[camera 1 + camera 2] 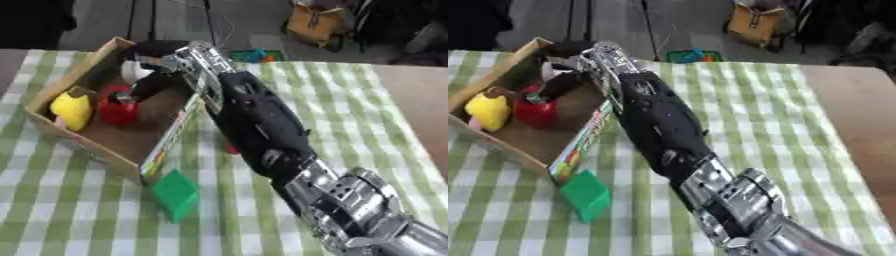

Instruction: Pick up objects on the table and place them in the box.

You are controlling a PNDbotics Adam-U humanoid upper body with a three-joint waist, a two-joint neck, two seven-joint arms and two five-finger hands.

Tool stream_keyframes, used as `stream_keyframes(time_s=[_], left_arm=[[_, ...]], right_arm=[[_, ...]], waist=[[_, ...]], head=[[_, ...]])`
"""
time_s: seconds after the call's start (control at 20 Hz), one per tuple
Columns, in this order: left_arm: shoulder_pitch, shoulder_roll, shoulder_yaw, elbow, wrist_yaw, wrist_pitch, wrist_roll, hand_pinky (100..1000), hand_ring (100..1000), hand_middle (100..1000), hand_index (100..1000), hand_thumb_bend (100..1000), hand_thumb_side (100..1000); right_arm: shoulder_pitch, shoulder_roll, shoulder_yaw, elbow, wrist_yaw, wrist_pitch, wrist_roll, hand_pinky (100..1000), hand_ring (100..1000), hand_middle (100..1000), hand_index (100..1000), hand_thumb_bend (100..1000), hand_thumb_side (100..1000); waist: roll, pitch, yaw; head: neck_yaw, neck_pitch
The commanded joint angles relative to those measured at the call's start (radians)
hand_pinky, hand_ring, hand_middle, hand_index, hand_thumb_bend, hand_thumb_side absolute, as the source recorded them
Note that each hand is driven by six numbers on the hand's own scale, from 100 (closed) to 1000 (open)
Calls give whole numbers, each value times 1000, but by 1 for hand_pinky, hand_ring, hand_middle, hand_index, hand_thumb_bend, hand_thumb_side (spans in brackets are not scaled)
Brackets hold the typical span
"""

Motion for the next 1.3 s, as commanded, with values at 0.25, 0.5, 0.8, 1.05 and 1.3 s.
stream_keyframes(time_s=[0.25,0.5,0.8,1.05,1.3], left_arm=[[-13,13,2,-14,2,0,-1,834,846,775,770,100,1000],[-9,15,4,-14,2,0,0,834,846,775,770,100,1000],[16,28,15,-14,-10,4,11,835,846,775,771,100,1000],[29,30,21,-14,-17,8,19,835,846,775,770,100,1000],[37,27,25,-14,-23,10,25,834,846,775,770,100,1000]], right_arm=[[-31,-16,-9,-36,-56,20,58,955,1000,1000,1000,498,855],[-35,-25,-8,-78,-91,7,28,905,1000,1000,1000,377,880],[-39,-147,2,-329,-195,11,-175,839,968,1000,1000,200,970],[30,-247,15,-553,-344,57,-311,781,925,1000,1000,100,962],[156,-310,8,-816,-486,119,-398,774,915,1000,1000,100,930]], waist=[[14,-33,-3],[17,-38,-10],[23,-60,-47],[39,-72,-77],[57,-79,-97]], head=[[5,-3],[10,0],[42,20],[79,25],[102,33]])
